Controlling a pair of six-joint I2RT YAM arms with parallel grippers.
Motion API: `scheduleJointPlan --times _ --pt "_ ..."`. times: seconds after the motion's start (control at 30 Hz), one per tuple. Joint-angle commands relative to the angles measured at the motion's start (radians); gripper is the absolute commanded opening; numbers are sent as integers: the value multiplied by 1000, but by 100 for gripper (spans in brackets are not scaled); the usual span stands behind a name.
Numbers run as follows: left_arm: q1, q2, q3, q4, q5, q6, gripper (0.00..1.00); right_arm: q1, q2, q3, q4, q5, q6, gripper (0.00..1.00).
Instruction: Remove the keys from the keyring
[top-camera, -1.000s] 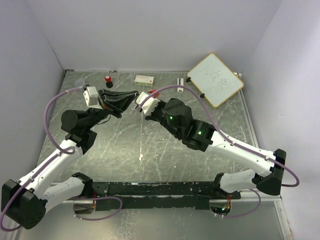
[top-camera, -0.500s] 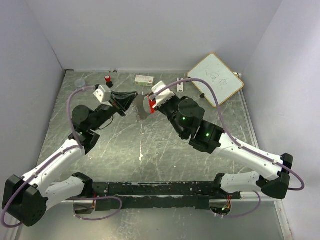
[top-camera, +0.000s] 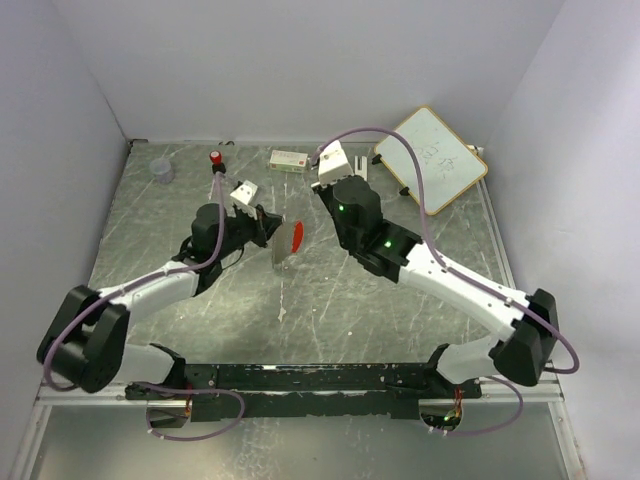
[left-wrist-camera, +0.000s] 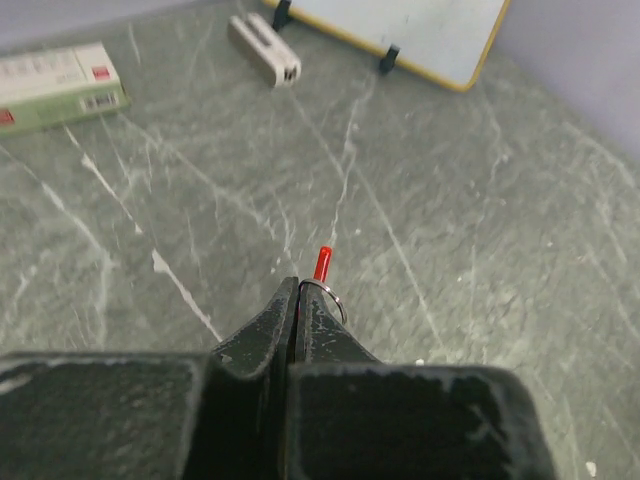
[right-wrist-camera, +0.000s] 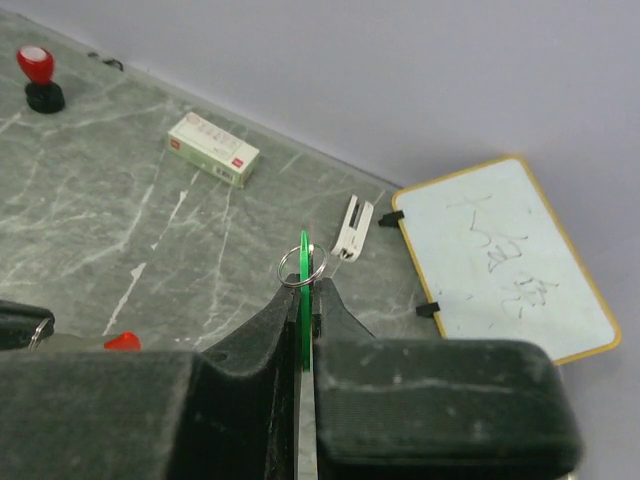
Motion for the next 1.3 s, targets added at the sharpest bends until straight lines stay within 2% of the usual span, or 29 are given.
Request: scheduleJointPlan --times 0.0,0.23,0.4,0.6,0.77,0.93,1.1,1.27 --pt "8 87 37 58 -8 16 7 -67 76 -17 -32 -38 135 0" --pt "35 227 60 97 18 9 7 -199 134 -76 -68 -203 278 0" --pt "86 378 160 45 74 12 7 -235 180 -103 -75 -260 313 0" --pt "143 599 390 -142 140 14 8 -269 260 -96 -80 -317 335 0" --pt "165 746 600 -389 140 36 20 -302 332 -86 -76 -353 353 0" --pt "165 747 629 -458 52 53 28 -329 380 -90 -53 -390 367 0" --pt "165 709 621 -498 -41 79 29 -354 428 -78 -39 -429 374 0" --pt "165 628 546 -439 -86 71 29 -372 478 -64 -36 -454 384 0"
